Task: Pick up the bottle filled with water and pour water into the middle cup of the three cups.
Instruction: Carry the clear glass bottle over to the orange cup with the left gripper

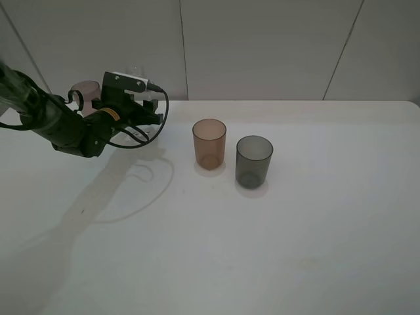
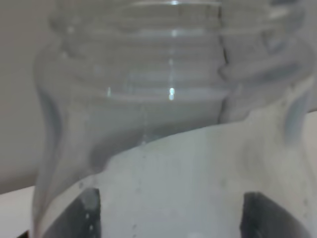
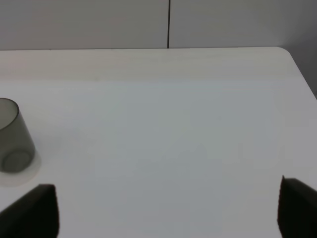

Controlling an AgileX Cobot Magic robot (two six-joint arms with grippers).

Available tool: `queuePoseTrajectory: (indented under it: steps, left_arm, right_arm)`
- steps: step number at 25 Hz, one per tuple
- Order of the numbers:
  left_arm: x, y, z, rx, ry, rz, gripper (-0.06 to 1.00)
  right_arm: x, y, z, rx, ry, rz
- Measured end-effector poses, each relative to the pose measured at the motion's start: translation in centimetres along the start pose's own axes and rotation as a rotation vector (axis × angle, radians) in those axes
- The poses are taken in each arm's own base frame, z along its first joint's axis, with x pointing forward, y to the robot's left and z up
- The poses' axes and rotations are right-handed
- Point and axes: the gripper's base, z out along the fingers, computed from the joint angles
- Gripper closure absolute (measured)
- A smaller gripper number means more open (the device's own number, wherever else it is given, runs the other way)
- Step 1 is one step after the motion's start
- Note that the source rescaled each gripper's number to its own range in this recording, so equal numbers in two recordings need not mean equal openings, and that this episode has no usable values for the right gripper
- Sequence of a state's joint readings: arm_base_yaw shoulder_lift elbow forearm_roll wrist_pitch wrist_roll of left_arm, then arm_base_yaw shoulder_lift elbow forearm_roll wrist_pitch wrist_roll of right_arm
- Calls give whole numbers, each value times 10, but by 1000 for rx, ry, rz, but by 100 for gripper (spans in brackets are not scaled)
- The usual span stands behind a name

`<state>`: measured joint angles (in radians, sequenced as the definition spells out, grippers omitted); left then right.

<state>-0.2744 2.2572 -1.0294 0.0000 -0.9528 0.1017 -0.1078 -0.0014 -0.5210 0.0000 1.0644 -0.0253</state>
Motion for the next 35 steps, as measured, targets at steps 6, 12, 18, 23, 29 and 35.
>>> queuePoseTrajectory:
  steps: [6,12,18,23,29,35]
  left_arm:
    - [-34,-5,-24,48,79,125,93]
    - [-59,-20,-44,161,234,265,93]
    - [-67,-39,-63,288,403,480,93]
    - [-66,-51,-67,369,533,646,93]
    - [-80,-66,-65,407,565,776,93]
    - [-97,-80,-63,420,568,887,93]
  right_arm:
    - [0,0,0,0,0,0]
    - [0,0,0,0,0,0]
    - [0,0,0,0,0,0]
    - [0,0,0,0,0,0]
    - [0,0,0,0,0,0]
    - [0,0,0,0,0,0]
